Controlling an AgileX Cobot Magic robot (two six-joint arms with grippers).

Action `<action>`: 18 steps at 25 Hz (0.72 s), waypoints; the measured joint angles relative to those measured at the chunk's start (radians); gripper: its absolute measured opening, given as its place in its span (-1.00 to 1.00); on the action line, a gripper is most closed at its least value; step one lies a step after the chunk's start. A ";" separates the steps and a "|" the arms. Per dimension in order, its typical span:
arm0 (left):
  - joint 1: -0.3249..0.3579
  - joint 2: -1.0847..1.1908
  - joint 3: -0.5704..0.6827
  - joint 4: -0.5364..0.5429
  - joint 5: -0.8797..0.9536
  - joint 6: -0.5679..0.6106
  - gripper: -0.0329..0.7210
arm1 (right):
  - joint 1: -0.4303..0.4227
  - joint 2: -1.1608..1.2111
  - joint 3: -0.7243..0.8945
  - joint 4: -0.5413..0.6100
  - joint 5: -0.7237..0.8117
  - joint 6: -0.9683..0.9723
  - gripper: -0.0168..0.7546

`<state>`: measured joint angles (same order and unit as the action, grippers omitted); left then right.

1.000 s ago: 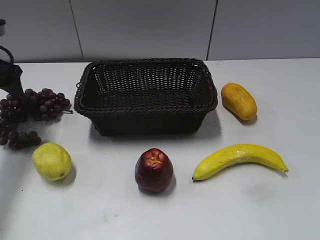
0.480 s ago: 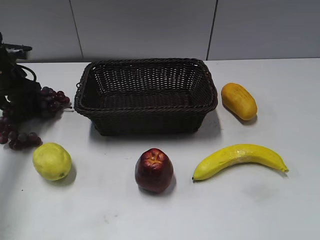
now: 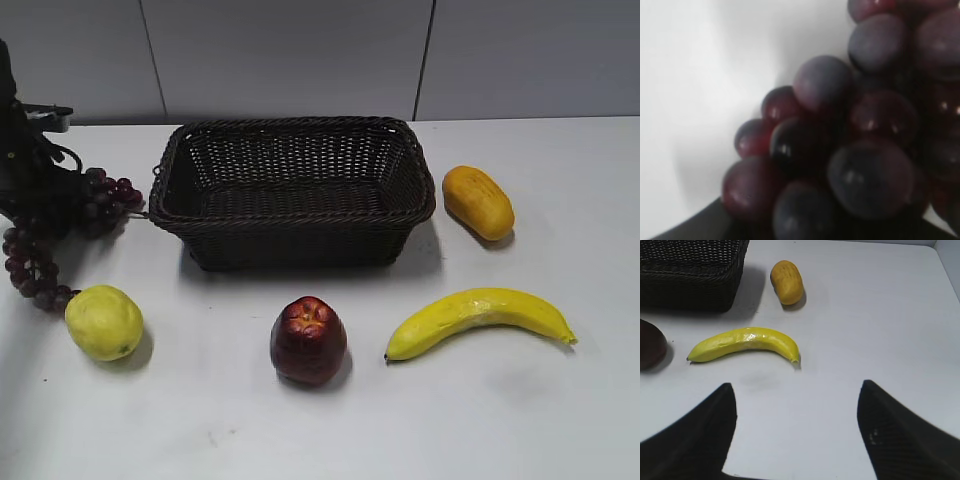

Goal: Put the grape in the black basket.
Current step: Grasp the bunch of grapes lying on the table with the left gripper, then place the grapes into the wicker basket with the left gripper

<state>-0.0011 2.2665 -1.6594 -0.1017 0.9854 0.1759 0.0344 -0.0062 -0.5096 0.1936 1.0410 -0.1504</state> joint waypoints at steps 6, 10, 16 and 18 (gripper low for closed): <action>0.000 -0.092 -0.009 -0.002 0.043 0.000 -0.10 | 0.000 0.000 0.000 0.000 0.000 0.000 0.53; -0.001 -0.221 -0.070 -0.022 0.105 0.000 -0.15 | 0.000 0.000 0.000 0.000 0.000 0.000 0.53; -0.073 -0.346 -0.298 -0.029 0.190 0.000 -0.17 | 0.000 0.000 0.000 0.000 0.001 0.000 0.53; -0.123 -0.357 -0.379 -0.040 0.201 0.000 -0.17 | 0.000 0.000 0.000 0.000 0.001 0.000 0.53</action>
<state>-0.1243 1.9095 -2.0383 -0.1417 1.1860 0.1759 0.0344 -0.0062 -0.5096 0.1936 1.0419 -0.1504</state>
